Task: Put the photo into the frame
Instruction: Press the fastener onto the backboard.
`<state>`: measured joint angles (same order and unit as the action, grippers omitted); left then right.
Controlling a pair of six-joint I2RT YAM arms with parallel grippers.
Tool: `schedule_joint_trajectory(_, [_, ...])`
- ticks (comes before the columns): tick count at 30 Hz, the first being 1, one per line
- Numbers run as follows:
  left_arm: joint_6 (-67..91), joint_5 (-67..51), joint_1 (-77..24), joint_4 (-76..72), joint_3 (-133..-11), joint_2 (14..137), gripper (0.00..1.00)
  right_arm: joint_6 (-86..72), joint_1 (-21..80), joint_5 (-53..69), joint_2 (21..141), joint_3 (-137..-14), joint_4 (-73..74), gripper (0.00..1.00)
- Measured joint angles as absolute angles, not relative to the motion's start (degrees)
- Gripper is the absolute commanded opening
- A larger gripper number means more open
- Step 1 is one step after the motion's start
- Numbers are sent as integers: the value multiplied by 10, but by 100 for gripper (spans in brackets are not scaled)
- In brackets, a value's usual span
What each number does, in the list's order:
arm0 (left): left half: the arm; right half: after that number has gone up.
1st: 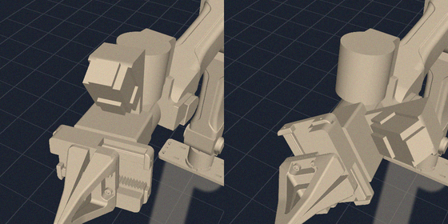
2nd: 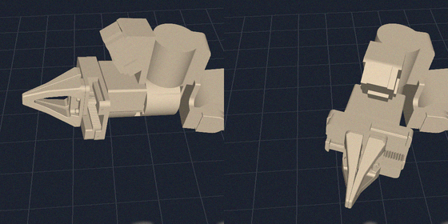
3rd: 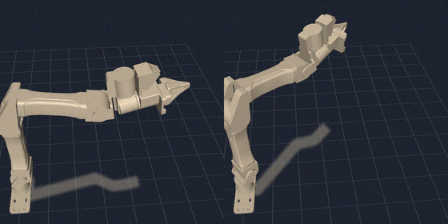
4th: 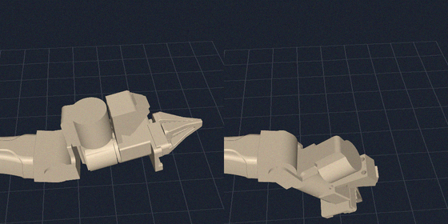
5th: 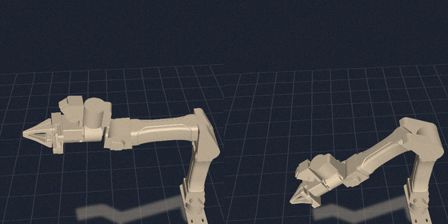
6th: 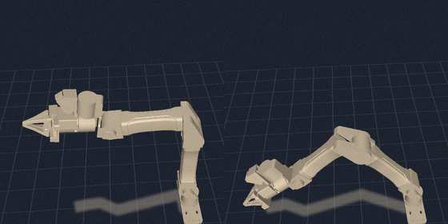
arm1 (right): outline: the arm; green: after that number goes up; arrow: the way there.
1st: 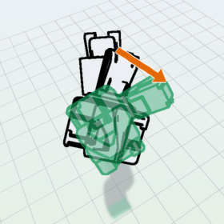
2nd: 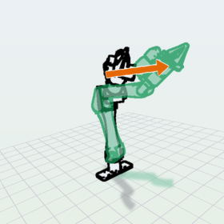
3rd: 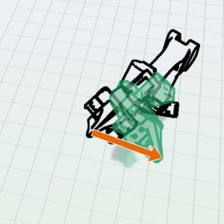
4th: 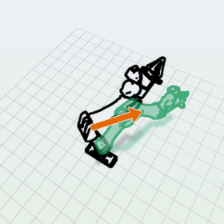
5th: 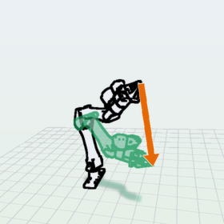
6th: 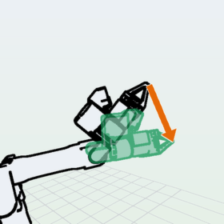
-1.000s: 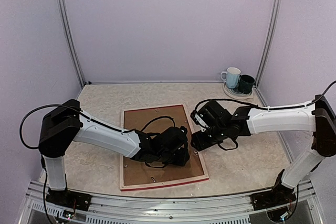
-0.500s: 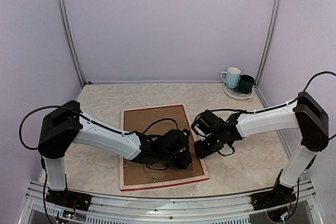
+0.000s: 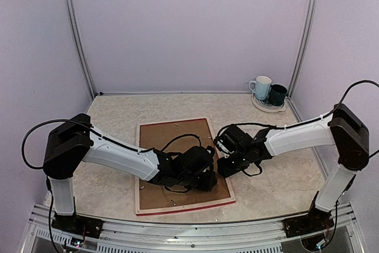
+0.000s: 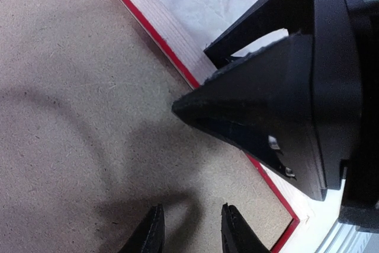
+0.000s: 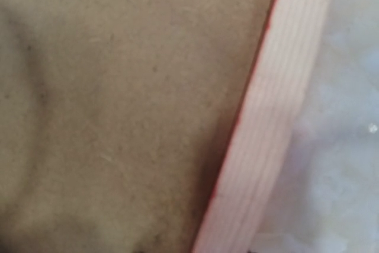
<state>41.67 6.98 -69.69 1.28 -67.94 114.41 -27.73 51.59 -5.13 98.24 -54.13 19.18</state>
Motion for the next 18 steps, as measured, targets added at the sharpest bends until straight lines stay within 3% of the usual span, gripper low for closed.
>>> schedule_joint_trajectory(11, [417,69,-697,8,-680,1146,34,-266,516,-63,910,-546,240,36])
schedule_joint_trajectory(18, [417,69,-697,8,-680,1146,34,-265,516,-65,927,-549,238,35])
